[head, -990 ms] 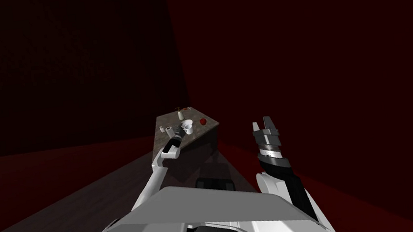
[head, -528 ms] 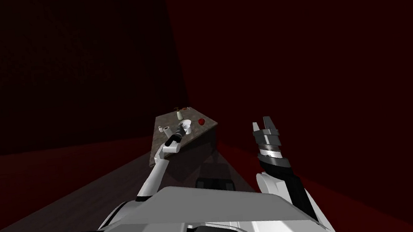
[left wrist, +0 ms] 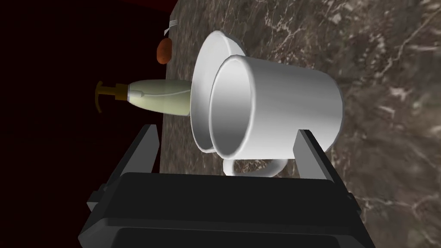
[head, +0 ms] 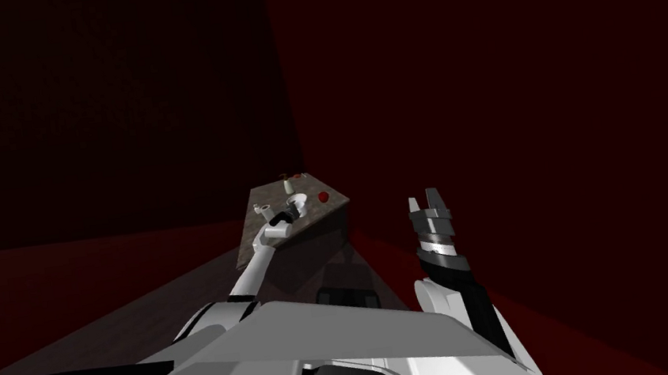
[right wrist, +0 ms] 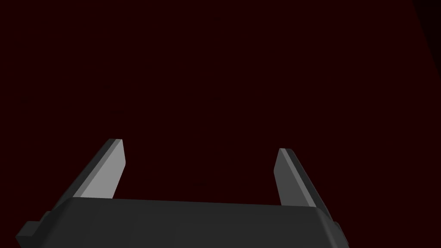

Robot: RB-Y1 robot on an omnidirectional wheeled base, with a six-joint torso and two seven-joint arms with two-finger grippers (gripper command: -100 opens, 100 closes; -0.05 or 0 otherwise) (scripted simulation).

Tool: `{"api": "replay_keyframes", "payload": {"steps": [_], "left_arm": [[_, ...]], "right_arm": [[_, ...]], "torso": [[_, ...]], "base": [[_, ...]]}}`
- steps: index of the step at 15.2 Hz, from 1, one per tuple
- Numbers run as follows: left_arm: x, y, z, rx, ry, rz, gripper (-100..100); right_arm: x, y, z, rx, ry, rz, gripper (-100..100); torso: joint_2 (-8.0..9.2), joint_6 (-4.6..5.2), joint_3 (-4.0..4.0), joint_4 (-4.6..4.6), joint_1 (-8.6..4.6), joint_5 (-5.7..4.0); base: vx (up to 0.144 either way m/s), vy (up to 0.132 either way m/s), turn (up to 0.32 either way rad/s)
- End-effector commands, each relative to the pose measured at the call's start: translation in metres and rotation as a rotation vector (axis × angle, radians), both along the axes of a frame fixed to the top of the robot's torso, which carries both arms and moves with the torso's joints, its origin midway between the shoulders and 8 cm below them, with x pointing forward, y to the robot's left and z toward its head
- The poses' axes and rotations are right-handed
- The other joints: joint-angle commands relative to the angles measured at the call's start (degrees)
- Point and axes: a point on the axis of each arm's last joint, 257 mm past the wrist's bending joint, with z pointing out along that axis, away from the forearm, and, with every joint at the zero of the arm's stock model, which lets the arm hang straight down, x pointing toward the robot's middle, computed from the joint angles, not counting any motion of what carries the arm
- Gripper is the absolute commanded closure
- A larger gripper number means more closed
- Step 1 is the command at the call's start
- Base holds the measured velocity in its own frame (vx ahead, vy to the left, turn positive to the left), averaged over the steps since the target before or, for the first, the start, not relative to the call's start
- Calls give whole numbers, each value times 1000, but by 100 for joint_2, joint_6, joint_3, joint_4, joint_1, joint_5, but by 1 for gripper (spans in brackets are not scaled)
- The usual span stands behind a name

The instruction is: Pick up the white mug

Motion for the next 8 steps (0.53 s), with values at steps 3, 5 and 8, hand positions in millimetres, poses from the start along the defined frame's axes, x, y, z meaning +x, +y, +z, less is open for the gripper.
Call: {"api": "replay_keyframes", "payload": {"steps": [3,5,8], "left_arm": [[7,13,-17,-34,87,37,-100],[13,20,-16,-59,116,59,-100],[16,29,-23,-89,174,91,-100]], "right_arm": [[0,0,0,0,0,0,0],[0,0,0,0,0,0,0],[0,0,0,0,0,0,0]], "torso": [[1,0,1,1,7,1],[0,-1,0,0,7,1],[-1,-1,0,0,4,0]], "base": [[9,-41,6],[13,-44,10],[14,-53,8]]}}
